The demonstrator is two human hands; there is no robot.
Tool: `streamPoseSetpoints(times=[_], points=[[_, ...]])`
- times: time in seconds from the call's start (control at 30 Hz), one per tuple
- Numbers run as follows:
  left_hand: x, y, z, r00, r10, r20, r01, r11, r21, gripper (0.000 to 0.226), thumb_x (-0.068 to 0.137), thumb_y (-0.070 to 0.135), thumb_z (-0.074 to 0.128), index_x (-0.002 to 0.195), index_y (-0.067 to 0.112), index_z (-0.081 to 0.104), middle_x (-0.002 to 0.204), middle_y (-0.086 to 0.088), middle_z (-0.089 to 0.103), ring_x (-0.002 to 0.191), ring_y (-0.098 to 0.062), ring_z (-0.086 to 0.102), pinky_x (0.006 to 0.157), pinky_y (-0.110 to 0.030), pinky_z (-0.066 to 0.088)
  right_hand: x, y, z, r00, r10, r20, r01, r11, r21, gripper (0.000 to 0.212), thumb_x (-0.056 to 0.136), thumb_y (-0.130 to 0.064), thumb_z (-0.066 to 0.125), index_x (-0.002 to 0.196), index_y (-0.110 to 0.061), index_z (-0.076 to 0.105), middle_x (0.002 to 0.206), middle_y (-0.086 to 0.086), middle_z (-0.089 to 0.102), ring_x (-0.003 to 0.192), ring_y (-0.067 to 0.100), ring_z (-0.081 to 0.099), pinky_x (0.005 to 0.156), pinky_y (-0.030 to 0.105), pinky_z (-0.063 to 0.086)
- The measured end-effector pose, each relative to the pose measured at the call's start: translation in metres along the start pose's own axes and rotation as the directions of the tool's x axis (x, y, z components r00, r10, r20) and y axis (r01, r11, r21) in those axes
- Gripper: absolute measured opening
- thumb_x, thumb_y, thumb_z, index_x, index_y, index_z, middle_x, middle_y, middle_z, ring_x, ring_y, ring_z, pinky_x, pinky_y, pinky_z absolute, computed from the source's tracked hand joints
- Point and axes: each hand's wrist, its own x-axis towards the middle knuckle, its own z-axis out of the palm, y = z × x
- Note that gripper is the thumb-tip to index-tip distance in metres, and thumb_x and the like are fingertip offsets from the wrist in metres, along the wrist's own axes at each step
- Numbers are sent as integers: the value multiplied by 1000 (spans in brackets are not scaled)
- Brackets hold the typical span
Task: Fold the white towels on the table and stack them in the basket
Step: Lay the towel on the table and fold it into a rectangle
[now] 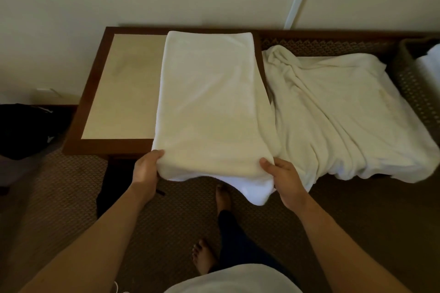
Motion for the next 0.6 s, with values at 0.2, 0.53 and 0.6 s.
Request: streamPoseSetpoints(times=[0.2,0.53,0.6], points=[[3,4,-13,976,-172,134,170,985,28,53,105,57,37,123,20,70,116,-6,76,109,-28,70,91,-46,55,14,17,9,1000,23,-5,-24,974,-227,32,99,-39,65,127,-26,65,126,-10,66,119,13,61,106,35,47],[9,0,-12,1000,7,26,-14,958,288,28,107,31,43,116,19,67,128,-8,63,121,-29,57,110,-52,44,9,23,-9,962,-217,-168,188,967,-171,25,101,-18,64,80,-8,73,76,-1,74,80,14,66,79,26,53],[7,-5,-8,998,-47,39,38,976,215,31,107,33,46,130,17,60,132,-4,60,124,-24,54,113,-51,38,14,27,-7,973,-170,-158,123,954,-272,22,102,-21,61,85,-12,71,75,-11,70,84,16,65,76,27,47]])
